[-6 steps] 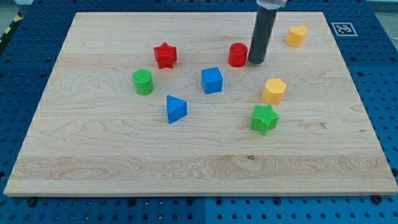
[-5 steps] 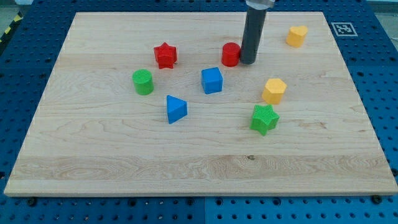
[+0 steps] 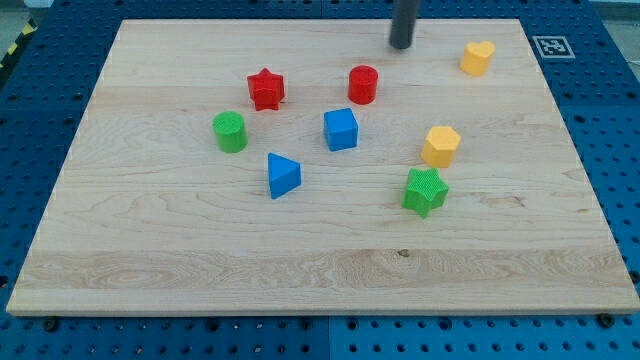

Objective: Move your arm closer to the yellow heart

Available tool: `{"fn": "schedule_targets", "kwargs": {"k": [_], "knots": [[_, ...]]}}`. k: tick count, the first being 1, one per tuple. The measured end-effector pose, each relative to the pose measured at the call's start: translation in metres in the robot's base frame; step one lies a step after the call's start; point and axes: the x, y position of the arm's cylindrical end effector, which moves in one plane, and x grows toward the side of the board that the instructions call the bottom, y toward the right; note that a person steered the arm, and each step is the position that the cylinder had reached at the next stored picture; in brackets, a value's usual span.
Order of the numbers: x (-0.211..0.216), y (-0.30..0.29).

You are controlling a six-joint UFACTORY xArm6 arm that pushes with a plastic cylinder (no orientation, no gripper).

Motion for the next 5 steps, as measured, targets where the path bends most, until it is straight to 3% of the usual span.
{"fn": "schedule_targets", "kwargs": {"k": [2, 5], "knots": [[-0.014, 0.136], [0.032, 0.104]]}}
